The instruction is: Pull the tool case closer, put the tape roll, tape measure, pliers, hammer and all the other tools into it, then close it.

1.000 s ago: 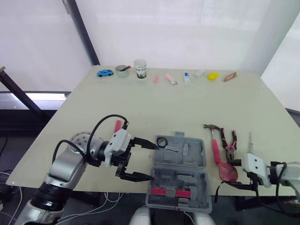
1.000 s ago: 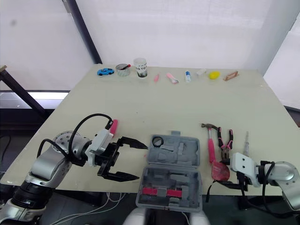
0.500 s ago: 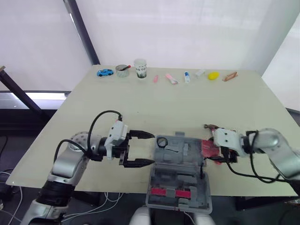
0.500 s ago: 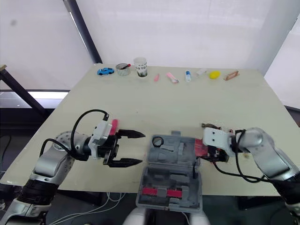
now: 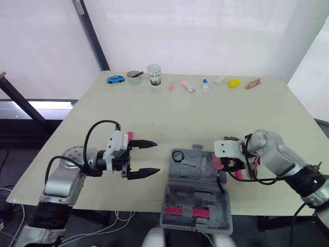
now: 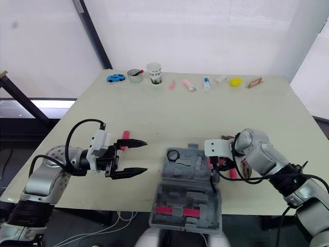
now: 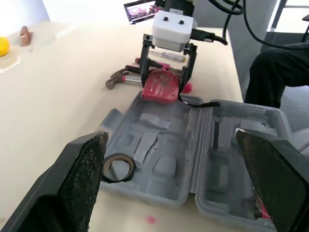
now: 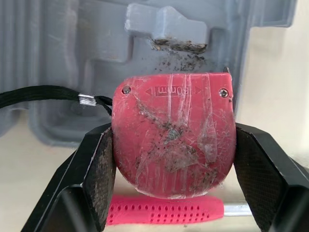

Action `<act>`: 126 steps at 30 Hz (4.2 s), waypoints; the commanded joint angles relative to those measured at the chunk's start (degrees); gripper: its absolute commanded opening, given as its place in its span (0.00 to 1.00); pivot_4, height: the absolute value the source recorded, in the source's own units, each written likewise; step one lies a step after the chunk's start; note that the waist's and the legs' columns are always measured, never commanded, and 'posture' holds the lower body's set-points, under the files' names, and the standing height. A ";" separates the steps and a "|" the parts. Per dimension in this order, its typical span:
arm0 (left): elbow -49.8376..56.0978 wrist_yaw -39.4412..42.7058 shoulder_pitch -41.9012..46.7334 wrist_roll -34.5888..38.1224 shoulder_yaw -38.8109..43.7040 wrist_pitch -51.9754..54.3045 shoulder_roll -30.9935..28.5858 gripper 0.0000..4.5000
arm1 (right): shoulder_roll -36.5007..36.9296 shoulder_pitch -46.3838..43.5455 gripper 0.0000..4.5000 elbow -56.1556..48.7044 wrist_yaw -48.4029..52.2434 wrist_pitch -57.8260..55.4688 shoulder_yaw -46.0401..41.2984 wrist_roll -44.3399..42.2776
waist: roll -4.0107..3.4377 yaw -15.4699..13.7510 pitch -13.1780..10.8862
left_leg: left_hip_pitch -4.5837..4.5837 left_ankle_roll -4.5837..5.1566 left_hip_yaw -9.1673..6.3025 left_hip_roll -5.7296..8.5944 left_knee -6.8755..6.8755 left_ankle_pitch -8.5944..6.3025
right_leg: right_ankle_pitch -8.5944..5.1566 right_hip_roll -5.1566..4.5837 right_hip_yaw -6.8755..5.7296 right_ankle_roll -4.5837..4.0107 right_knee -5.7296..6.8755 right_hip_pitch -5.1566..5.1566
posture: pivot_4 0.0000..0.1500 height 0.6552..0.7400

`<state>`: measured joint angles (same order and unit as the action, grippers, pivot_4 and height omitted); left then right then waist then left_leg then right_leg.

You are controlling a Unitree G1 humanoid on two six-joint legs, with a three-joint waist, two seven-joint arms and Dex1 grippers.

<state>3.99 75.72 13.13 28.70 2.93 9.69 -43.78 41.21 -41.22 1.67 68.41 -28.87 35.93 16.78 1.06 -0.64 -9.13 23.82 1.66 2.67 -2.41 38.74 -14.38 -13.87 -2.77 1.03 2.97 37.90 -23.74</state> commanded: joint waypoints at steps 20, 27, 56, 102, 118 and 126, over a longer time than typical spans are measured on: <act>5.44 -2.10 -3.74 0.79 1.71 0.23 -0.38 1.00 | -4.78 -1.44 0.98 -3.19 -0.62 -8.99 -1.82 4.27 | -0.01 1.15 -0.01 | -0.02 0.00 -0.02 -0.01 0.00 0.00 | 0.02 0.00 -0.01 0.01 0.03 0.00 | 1.00 1.00; 5.36 -2.23 -3.53 0.58 1.13 0.24 0.07 1.00 | 0.58 0.81 0.98 -12.74 1.58 -13.30 -5.81 1.96 | -0.01 1.25 -0.02 | -0.01 0.00 -0.03 -0.01 -0.04 0.00 | 0.01 -0.01 -0.03 0.01 0.00 0.00 | 1.00 1.00; 5.93 -1.73 -3.18 0.80 0.93 0.51 0.07 1.00 | -22.76 30.42 0.41 6.29 -20.97 33.62 -33.75 -22.81 | 0.03 1.51 -0.02 | -0.12 -0.01 0.02 -0.03 -0.12 0.00 | 0.02 0.02 0.05 0.02 0.01 0.03 | 1.00 1.00; 0.08 -15.71 -11.93 2.86 14.23 0.27 5.37 1.00 | -16.80 43.22 0.41 -11.64 -27.58 25.08 -49.33 -38.63 | 0.27 1.36 0.33 | -0.80 -0.03 0.11 -0.19 -0.60 -0.01 | -0.16 -0.01 0.38 -0.27 -0.09 0.38 | 1.00 1.00; -12.68 -20.18 -23.25 -0.38 23.22 -8.74 7.15 1.00 | -22.34 75.30 0.93 -14.20 -26.28 32.77 -67.19 -47.42 | 0.21 1.39 0.32 | -0.85 -0.06 0.24 -0.62 -0.67 -0.04 | -0.39 -0.35 0.41 -0.25 -0.13 0.21 | 1.00 1.00; -16.93 -19.12 -26.17 -0.15 25.08 -11.41 7.11 1.00 | -25.83 81.59 0.99 -10.28 -25.43 37.96 -68.28 -46.64 | 0.15 1.43 0.32 | -0.86 -0.38 0.29 -0.69 -0.93 -0.22 | -0.40 -1.30 -0.18 -0.24 -0.27 0.08 | 1.00 1.00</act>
<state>-13.26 56.13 -12.82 28.27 26.33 -0.21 -36.24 15.31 39.57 -8.69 42.54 6.99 -30.48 -29.69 1.21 0.79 -8.81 22.96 1.27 2.96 -3.11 37.74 -14.60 -14.25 -4.16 0.72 2.69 37.57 -23.67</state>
